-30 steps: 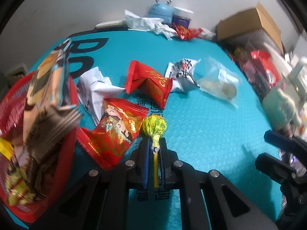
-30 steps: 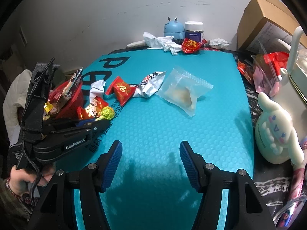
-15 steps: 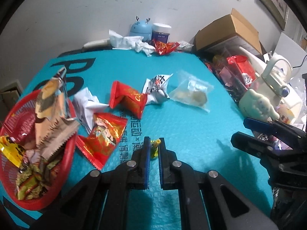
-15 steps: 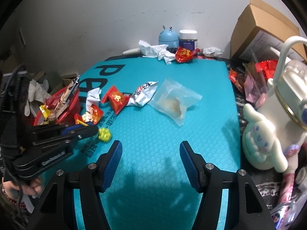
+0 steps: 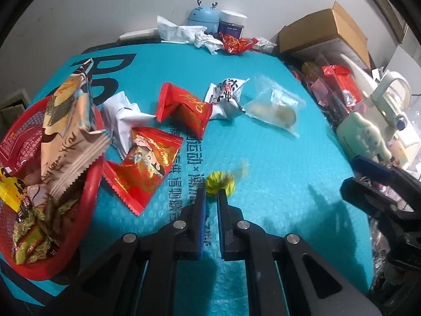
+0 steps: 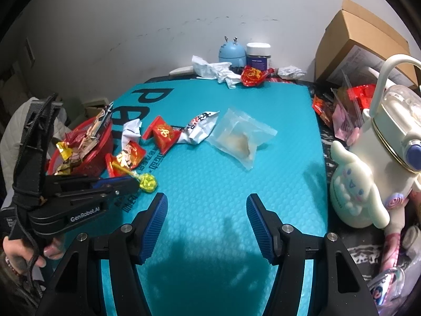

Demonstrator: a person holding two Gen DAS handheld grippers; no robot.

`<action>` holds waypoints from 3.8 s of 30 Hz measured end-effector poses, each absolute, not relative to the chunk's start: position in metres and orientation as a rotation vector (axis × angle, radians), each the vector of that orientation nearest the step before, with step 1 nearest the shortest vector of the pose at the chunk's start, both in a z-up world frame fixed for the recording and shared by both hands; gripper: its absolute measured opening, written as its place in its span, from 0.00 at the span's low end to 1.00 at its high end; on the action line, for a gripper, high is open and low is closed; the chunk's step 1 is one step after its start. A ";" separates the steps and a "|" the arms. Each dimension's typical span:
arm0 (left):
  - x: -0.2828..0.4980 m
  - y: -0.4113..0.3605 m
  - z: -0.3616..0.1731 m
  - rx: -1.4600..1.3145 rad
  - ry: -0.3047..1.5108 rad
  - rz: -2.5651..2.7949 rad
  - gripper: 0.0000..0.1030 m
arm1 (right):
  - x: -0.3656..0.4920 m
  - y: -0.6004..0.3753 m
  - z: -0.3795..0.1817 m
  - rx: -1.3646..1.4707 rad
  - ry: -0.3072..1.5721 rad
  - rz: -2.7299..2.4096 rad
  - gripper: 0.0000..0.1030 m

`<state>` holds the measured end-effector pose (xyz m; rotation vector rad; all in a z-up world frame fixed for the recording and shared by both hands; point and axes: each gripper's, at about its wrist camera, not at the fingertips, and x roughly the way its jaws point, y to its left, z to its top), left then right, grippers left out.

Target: Organize snacks

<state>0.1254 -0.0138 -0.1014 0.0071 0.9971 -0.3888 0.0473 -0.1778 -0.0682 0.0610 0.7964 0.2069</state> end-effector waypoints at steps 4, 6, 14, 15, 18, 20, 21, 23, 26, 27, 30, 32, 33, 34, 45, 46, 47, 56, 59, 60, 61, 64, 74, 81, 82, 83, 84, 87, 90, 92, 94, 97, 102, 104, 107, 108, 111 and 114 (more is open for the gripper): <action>0.124 -0.017 -0.104 0.015 0.999 -0.411 0.24 | 0.046 -0.180 -0.068 0.065 0.795 0.204 0.61; 0.124 -0.015 -0.105 0.000 1.001 -0.422 0.57 | 0.046 -0.181 -0.068 0.069 0.794 0.197 0.61; 0.125 -0.020 -0.105 -0.003 0.989 -0.436 0.80 | 0.045 -0.184 -0.067 0.078 0.785 0.188 0.62; 0.126 -0.020 -0.104 -0.007 0.977 -0.435 0.80 | 0.046 -0.184 -0.068 0.076 0.785 0.185 0.62; 0.129 -0.022 -0.103 -0.013 0.950 -0.445 0.80 | 0.047 -0.185 -0.070 0.080 0.790 0.181 0.62; 0.133 -0.026 -0.106 0.005 0.954 -0.438 0.80 | 0.048 -0.186 -0.071 0.084 0.792 0.179 0.62; 0.135 -0.028 -0.108 0.018 0.959 -0.432 0.80 | 0.048 -0.186 -0.071 0.083 0.792 0.177 0.62; 0.138 -0.031 -0.112 0.046 0.967 -0.416 0.79 | 0.050 -0.186 -0.071 0.081 0.791 0.174 0.62; 0.140 -0.034 -0.117 0.078 0.967 -0.402 0.67 | 0.054 -0.187 -0.072 0.079 0.793 0.172 0.62; 0.139 -0.035 -0.116 0.100 0.941 -0.390 0.60 | 0.056 -0.187 -0.073 0.079 0.794 0.171 0.63; 0.140 -0.034 -0.117 0.116 0.927 -0.373 0.25 | 0.060 -0.187 -0.074 0.073 0.800 0.170 0.63; 0.142 -0.031 -0.115 0.092 0.937 -0.390 0.25 | 0.064 -0.185 -0.074 0.066 0.802 0.173 0.63; 0.143 -0.029 -0.113 0.077 0.942 -0.400 0.24 | 0.065 -0.185 -0.074 0.064 0.802 0.175 0.63; 0.143 -0.027 -0.109 0.063 0.943 -0.409 0.24 | 0.066 -0.184 -0.073 0.062 0.802 0.178 0.63; 0.149 -0.019 -0.065 0.006 0.892 -0.453 0.24 | 0.102 -0.190 -0.056 0.080 0.755 0.155 0.80; 0.151 -0.019 -0.064 0.010 0.883 -0.445 0.24 | 0.107 -0.191 -0.057 0.085 0.753 0.153 0.80; 0.152 -0.019 -0.063 0.013 0.875 -0.436 0.24 | 0.113 -0.191 -0.058 0.092 0.753 0.152 0.81; 0.164 -0.010 -0.072 -0.003 0.858 -0.380 0.24 | 0.164 -0.195 -0.081 0.175 0.798 0.095 0.81; 0.166 -0.007 -0.074 0.003 0.849 -0.363 0.24 | 0.176 -0.192 -0.089 0.163 0.810 0.047 0.81; 0.167 -0.007 -0.074 0.006 0.847 -0.357 0.24 | 0.179 -0.191 -0.090 0.155 0.812 0.032 0.81; 0.168 -0.006 -0.075 0.008 0.846 -0.352 0.24 | 0.183 -0.190 -0.093 0.148 0.825 0.018 0.81; 0.169 -0.005 -0.077 0.007 0.851 -0.343 0.24 | 0.193 -0.191 -0.105 0.163 0.864 0.001 0.81; 0.166 -0.001 -0.077 -0.006 0.865 -0.340 0.24 | 0.186 -0.194 -0.111 0.174 0.873 0.020 0.56; 0.147 0.006 -0.062 -0.011 0.827 -0.322 0.25 | 0.154 -0.193 -0.090 0.175 0.832 0.035 0.56; 0.142 0.008 -0.059 -0.012 0.820 -0.318 0.25 | 0.148 -0.192 -0.087 0.173 0.826 0.034 0.56; 0.140 0.009 -0.058 -0.013 0.817 -0.317 0.24 | 0.141 -0.191 -0.084 0.169 0.821 0.035 0.56; 0.137 0.010 -0.056 -0.015 0.814 -0.317 0.24 | 0.136 -0.191 -0.082 0.169 0.817 0.038 0.56; 0.123 0.012 -0.048 -0.015 0.795 -0.312 0.24 | 0.119 -0.190 -0.077 0.176 0.811 0.051 0.56; 0.112 0.014 -0.042 -0.021 0.785 -0.307 0.25 | 0.101 -0.187 -0.075 0.176 0.810 0.067 0.56; 0.101 0.016 -0.038 -0.023 0.776 -0.311 0.25 | 0.090 -0.186 -0.075 0.178 0.811 0.078 0.56; 0.089 0.017 -0.035 -0.021 0.765 -0.312 0.25 | 0.080 -0.184 -0.075 0.187 0.813 0.091 0.56; 0.073 0.020 -0.030 -0.024 0.753 -0.316 0.25 | 0.063 -0.180 -0.074 0.194 0.818 0.118 0.56; 0.049 0.026 -0.025 -0.028 0.733 -0.316 0.24 | 0.036 -0.169 -0.070 0.187 0.813 0.168 0.56; 0.039 0.029 -0.023 -0.034 0.727 -0.315 0.25 | 0.026 -0.164 -0.069 0.189 0.814 0.196 0.56; 0.026 0.035 -0.022 -0.042 0.722 -0.307 0.25 | 0.013 -0.154 -0.067 0.182 0.815 0.235 0.56; 0.020 0.038 -0.022 -0.050 0.721 -0.302 0.25 | 0.009 -0.151 -0.067 0.180 0.814 0.246 0.56; 0.007 0.047 -0.021 -0.066 0.717 -0.284 0.25 | -0.002 -0.141 -0.066 0.172 0.812 0.284 0.56; -0.004 0.057 -0.021 -0.081 0.714 -0.263 0.25 | -0.011 -0.128 -0.065 0.163 0.808 0.330 0.56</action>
